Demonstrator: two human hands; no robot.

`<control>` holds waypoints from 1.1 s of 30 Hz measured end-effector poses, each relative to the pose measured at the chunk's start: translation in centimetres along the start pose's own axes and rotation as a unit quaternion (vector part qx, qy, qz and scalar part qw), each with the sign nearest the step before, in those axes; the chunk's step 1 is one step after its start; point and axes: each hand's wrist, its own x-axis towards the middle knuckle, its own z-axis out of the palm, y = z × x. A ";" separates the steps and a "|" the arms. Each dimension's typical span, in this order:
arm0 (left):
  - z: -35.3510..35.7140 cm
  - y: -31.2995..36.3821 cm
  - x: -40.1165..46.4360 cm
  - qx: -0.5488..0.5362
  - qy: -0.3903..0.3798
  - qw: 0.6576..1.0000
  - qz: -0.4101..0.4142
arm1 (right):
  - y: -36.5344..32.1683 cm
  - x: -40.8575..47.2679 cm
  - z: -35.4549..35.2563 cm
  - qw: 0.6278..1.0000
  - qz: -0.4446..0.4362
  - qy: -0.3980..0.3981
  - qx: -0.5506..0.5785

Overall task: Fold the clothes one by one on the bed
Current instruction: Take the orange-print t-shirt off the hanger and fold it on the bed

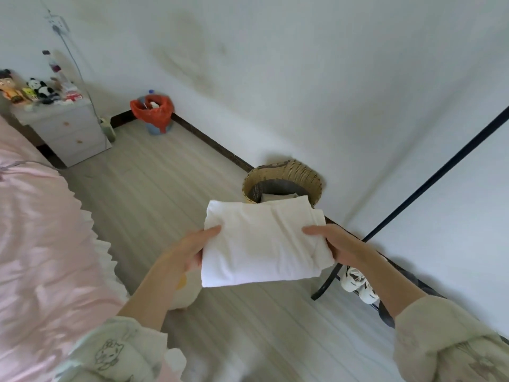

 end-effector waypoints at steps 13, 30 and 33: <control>-1.3 8.4 20.6 0.054 0.040 0.996 -0.064 | -5.3 20.8 -1.2 0.995 0.073 0.032 0.064; 6.1 13.2 53.3 0.170 0.038 0.983 -0.062 | -10.1 49.0 -12.8 0.976 0.050 0.207 0.039; 7.4 10.7 61.3 0.194 0.047 0.978 -0.063 | -7.7 56.4 -15.5 0.975 0.047 0.219 0.003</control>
